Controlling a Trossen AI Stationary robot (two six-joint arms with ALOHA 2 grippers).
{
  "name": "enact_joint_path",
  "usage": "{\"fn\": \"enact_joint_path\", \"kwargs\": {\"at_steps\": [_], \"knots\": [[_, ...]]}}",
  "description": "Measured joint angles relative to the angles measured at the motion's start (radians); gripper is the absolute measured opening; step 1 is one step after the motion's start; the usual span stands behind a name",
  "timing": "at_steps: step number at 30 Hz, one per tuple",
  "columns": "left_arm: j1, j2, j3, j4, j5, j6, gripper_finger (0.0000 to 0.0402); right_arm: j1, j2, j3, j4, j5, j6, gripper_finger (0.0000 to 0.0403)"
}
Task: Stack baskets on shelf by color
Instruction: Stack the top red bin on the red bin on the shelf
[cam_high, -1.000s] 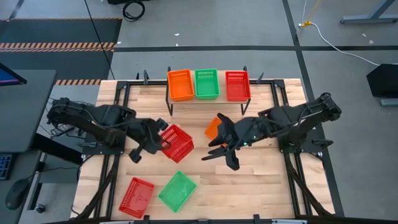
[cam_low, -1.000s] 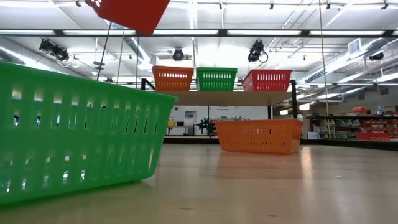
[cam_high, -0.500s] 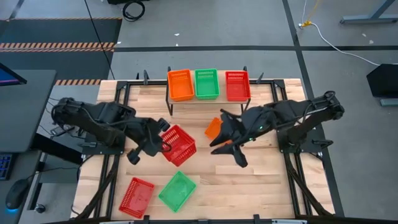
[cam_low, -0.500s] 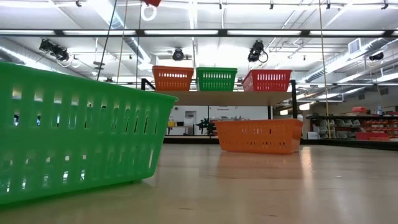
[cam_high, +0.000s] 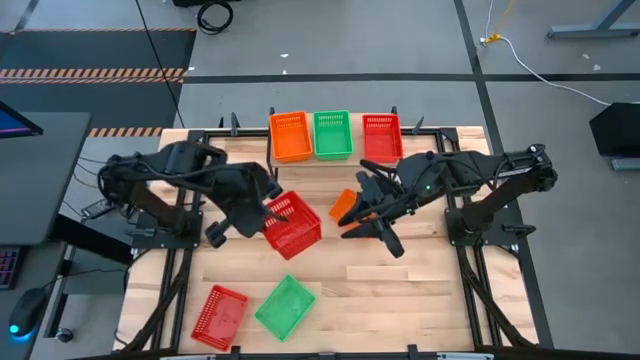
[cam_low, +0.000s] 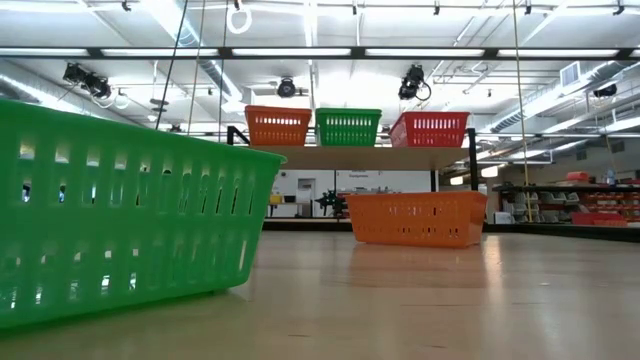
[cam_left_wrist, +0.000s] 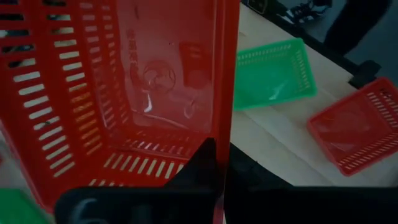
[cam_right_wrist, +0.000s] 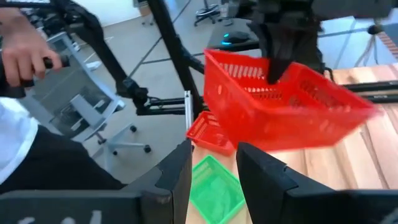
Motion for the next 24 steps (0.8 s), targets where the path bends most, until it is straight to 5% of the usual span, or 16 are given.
{"fn": "enact_joint_path", "kwargs": {"at_steps": [14, 24], "knots": [[-0.005, 0.043, -0.027, -0.049, 0.075, -0.047, 0.0008, 0.004, 0.000, 0.000, 0.003, -0.103, -0.059, 0.0132], [0.021, 0.042, -0.027, -0.070, 0.074, -0.057, 0.0008, -0.030, 0.070, -0.002, -0.044, -0.023, -0.064, 0.0132]]}}
